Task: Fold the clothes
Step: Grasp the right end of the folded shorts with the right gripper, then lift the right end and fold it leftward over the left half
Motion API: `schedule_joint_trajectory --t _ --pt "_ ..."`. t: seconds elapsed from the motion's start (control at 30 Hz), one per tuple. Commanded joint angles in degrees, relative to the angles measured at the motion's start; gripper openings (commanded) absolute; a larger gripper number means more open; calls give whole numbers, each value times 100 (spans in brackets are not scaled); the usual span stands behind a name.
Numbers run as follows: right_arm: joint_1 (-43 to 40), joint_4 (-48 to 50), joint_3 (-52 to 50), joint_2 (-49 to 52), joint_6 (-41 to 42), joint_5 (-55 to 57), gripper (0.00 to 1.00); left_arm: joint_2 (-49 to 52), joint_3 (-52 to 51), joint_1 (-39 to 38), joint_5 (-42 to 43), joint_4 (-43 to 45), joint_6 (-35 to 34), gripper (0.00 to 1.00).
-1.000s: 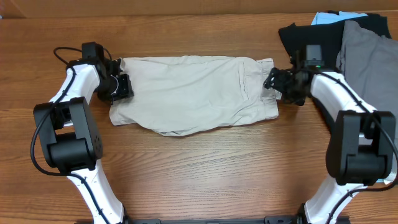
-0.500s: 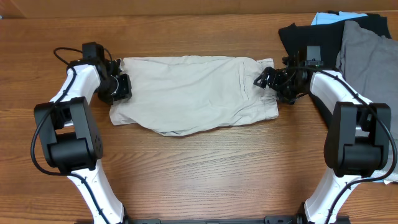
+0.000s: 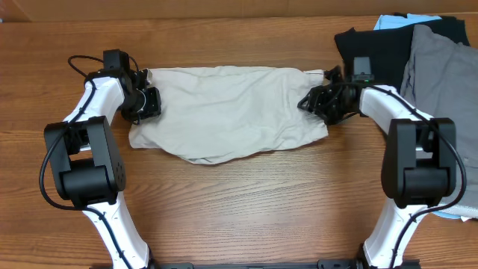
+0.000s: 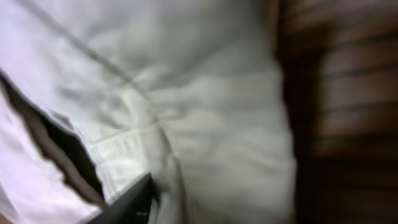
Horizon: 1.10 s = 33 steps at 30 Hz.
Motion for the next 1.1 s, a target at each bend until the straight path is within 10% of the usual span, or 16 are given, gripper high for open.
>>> schedule_joint_trajectory --t 0.0,0.07,0.53,1.07 --pt "197 63 -70 103 57 -164 18 173 -111 -68 -11 0 -127 4" --pt "151 76 -68 101 96 -160 4 173 -111 -68 -11 -17 -149 4" --pt "-1451 -1067 -52 -1054 -789 -741 4 173 -109 -188 1403 -457 -339 4" --pt "35 -1521 778 -1915 -243 -540 4 173 -109 -1088 1126 -101 -752 4"
